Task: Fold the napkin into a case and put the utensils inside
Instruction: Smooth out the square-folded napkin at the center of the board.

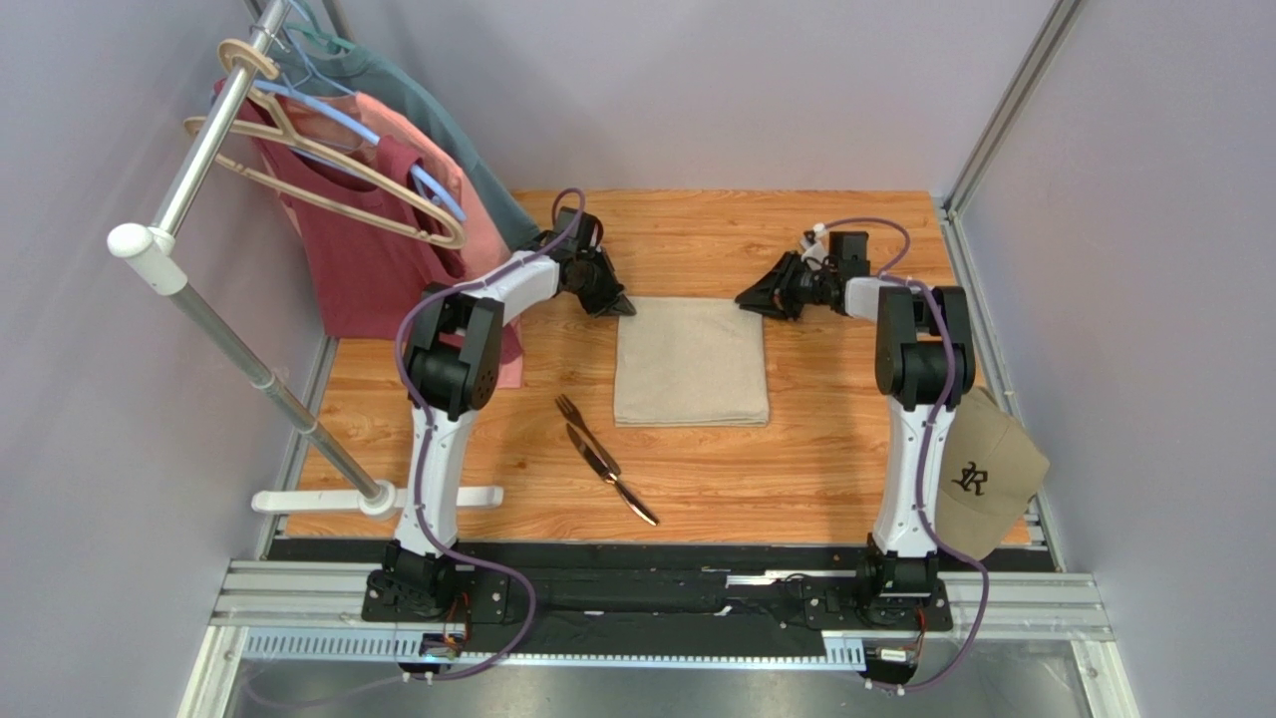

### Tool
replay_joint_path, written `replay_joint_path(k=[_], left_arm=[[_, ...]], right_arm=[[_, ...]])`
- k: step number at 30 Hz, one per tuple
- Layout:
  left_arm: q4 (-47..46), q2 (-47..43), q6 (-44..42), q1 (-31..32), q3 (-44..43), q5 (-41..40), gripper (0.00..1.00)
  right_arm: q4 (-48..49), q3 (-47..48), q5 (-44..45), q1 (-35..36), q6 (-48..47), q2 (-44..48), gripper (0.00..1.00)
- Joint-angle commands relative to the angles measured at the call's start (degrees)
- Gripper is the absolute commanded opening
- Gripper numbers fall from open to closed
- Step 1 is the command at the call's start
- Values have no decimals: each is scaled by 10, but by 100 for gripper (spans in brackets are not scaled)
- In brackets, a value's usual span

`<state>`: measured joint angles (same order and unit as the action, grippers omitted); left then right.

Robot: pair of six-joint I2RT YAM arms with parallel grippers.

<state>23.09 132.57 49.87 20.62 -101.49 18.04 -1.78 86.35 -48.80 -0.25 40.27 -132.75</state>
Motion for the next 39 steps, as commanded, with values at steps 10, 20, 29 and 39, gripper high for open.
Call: replay_joint_path(k=[10,20,29,39], left_arm=[[34,-58,-108,47,-23,-40,12],[-219,34,64,88,-42,100,2],[-154,73,134,83,-49,3,0],[-69,30,-4,115,-122,54,3]], right_arm=[[-159,33,96,0,-92,139,45],[8,-156,17,24,-38,166,33],[0,-221,23,-44,-62,170,26],[-171,-258,160,19,-126,356,39]])
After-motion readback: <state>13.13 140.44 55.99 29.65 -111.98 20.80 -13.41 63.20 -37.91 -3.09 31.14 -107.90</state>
